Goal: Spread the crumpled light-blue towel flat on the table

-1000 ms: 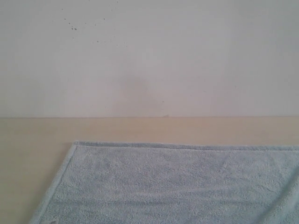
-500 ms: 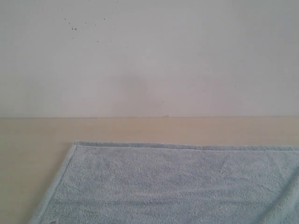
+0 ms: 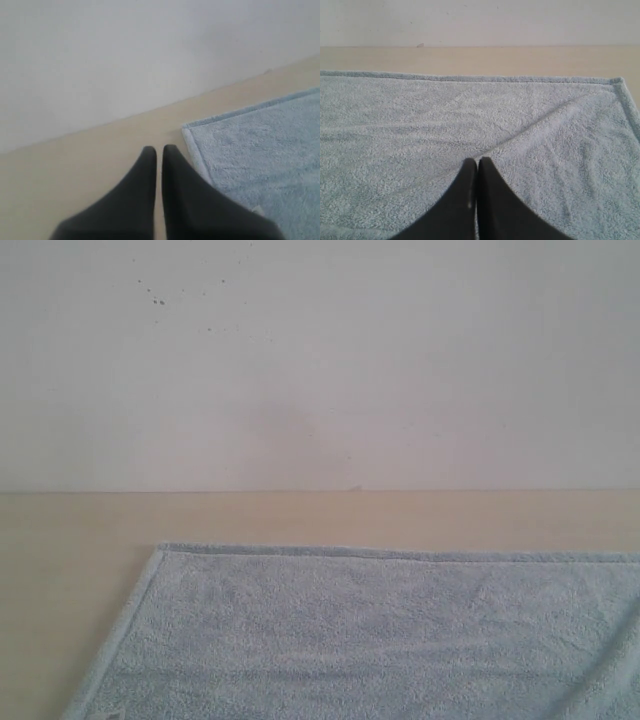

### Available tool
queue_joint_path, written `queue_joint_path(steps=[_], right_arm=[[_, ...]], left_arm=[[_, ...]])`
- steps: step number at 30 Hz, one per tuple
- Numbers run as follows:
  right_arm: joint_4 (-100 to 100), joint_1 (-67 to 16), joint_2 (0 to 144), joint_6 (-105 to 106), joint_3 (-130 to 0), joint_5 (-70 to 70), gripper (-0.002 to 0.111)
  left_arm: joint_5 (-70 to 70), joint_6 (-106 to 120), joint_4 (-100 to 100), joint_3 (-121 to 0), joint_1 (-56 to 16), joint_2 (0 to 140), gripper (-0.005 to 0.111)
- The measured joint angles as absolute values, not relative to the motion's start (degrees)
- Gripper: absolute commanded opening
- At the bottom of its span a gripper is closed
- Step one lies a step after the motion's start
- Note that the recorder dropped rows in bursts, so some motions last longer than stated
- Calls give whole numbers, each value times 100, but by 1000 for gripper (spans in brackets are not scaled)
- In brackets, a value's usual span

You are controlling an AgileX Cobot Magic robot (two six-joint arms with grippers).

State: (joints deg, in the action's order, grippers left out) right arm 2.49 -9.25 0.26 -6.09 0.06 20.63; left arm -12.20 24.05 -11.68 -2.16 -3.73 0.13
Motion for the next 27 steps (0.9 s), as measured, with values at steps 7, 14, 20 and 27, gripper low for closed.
queue_joint_path(steps=[7, 14, 20, 27], right_arm=[[249, -925, 26, -609, 6, 2063, 0], [249, -925, 26, -609, 6, 2063, 0], [249, -925, 26, -609, 6, 2063, 0], [249, -925, 26, -609, 6, 2063, 0]], left_arm=[[-1753, -448, 181, -26, -373, 13, 4], [-1954, -683, 301, -17, -373, 13, 4], [-1954, -683, 314, -17, -373, 13, 4], [-1954, -683, 314, -17, -373, 13, 4]])
